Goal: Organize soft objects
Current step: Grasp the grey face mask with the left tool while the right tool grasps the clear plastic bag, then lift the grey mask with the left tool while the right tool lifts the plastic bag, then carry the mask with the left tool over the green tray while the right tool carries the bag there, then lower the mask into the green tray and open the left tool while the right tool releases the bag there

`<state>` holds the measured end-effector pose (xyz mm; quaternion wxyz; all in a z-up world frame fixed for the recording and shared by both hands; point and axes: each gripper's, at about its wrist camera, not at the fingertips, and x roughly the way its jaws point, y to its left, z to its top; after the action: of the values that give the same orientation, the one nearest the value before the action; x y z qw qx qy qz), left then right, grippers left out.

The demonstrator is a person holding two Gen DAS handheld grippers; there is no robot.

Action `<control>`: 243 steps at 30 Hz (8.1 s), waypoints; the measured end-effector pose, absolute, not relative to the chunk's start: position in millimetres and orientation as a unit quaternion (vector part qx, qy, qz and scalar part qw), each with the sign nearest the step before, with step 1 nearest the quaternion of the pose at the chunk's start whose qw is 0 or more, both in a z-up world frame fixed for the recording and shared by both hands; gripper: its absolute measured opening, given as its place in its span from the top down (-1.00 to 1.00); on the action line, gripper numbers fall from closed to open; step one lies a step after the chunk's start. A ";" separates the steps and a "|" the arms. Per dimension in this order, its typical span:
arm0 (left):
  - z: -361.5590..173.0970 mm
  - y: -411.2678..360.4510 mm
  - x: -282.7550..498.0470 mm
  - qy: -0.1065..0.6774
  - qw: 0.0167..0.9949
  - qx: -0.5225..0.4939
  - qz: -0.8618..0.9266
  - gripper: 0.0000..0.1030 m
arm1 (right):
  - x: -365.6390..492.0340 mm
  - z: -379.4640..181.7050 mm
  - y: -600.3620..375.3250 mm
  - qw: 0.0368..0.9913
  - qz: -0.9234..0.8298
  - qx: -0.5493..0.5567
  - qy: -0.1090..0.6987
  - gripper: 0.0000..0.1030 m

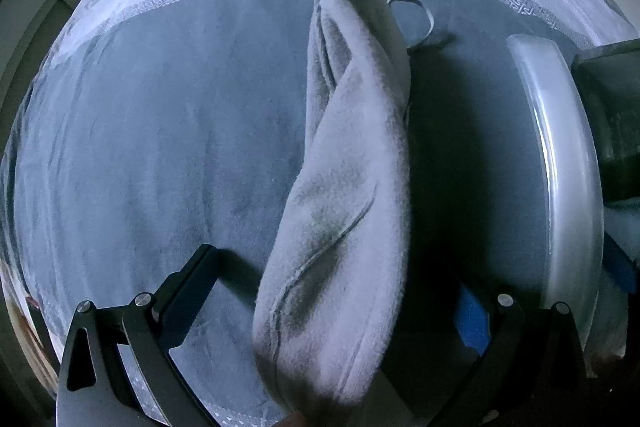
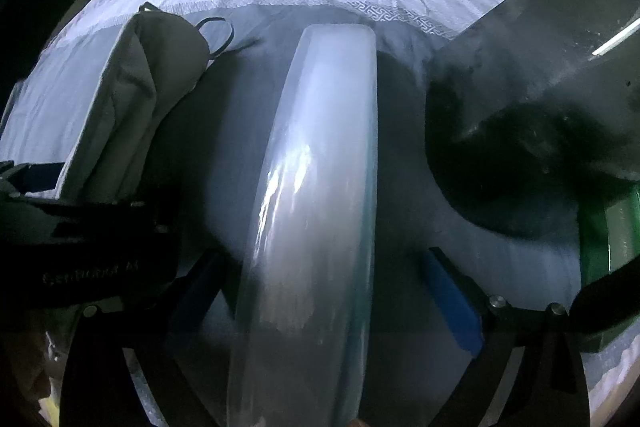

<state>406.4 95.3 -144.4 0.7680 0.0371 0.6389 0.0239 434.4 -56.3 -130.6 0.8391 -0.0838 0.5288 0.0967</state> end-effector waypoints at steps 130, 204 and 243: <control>-26.3 -46.8 220.9 0.598 0.794 0.098 -0.036 0.75 | 137.4 32.0 -214.2 0.856 0.204 -0.151 0.451 0.93; -103.4 -312.2 415.4 0.573 0.818 0.053 -0.011 0.71 | 396.7 -36.1 -489.8 0.880 -0.026 -0.047 0.473 0.90; -128.8 -310.7 429.7 0.590 0.803 0.080 -0.031 0.50 | 422.7 -69.9 -502.3 0.867 -0.043 -0.055 0.493 0.27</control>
<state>429.7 -310.7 -128.8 0.8027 0.0801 0.5902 -0.0312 422.7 -502.3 -69.9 0.8673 -0.0555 0.4928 -0.0429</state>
